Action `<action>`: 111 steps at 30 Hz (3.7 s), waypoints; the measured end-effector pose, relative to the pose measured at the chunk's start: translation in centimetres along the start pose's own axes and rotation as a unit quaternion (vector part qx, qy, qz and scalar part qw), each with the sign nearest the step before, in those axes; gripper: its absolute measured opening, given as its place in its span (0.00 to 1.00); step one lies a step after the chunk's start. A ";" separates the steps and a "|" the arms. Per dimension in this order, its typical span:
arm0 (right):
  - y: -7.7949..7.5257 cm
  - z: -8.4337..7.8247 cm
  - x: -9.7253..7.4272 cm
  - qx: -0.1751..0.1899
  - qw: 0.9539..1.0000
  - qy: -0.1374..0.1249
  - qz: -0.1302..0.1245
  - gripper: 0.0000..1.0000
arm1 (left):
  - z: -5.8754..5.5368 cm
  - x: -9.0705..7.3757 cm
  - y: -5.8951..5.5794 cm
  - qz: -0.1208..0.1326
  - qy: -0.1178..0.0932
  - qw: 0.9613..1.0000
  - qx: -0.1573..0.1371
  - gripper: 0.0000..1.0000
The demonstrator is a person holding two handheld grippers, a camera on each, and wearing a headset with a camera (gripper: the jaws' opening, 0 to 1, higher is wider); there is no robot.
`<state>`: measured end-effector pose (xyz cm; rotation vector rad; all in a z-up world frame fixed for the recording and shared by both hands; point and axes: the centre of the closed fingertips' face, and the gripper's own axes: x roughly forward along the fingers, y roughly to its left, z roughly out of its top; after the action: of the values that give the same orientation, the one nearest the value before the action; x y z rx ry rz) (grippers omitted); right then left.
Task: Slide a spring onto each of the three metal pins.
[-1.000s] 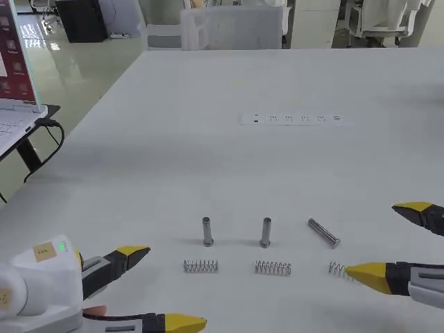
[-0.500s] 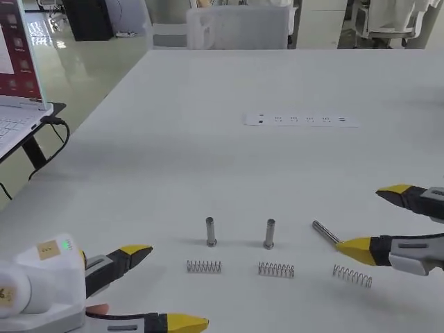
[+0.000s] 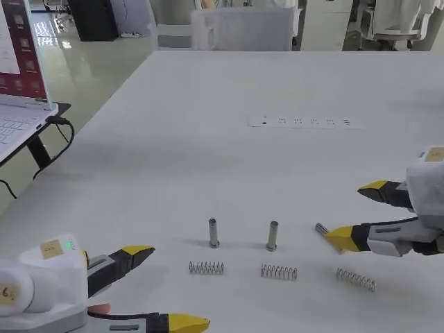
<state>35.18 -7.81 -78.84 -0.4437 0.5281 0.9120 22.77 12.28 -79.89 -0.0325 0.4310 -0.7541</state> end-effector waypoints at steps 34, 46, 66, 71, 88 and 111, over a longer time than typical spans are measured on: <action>0.1 -3.0 4.3 0.017 0.994 0.108 0.012 0.25 | 0.1 -0.1 0.2 0.004 -0.003 1.000 -0.005 0.85; 0.1 -3.4 5.1 0.023 0.991 0.131 0.012 0.17 | 0.1 -0.1 0.3 0.006 -0.005 1.000 -0.005 0.85; 0.1 -3.8 5.7 0.038 0.987 0.154 0.012 0.10 | 0.2 -0.1 0.3 0.006 -0.007 1.000 -0.004 0.85; 0.1 -4.0 5.8 0.036 0.987 0.159 0.010 0.10 | 0.3 -0.1 0.3 0.007 -0.008 1.000 -0.003 0.86; 0.3 -3.9 5.9 0.032 0.985 0.171 0.005 0.07 | 0.1 -0.1 0.2 0.003 -0.002 1.000 0.008 0.86; 0.7 -1.8 4.0 0.035 0.988 0.148 -0.011 0.06 | 0.6 -0.6 1.0 0.008 -0.001 1.000 0.022 0.87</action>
<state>36.20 -6.01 -82.78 -0.5230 0.8228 0.8071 23.26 13.37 -79.34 0.0103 0.4116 -0.7467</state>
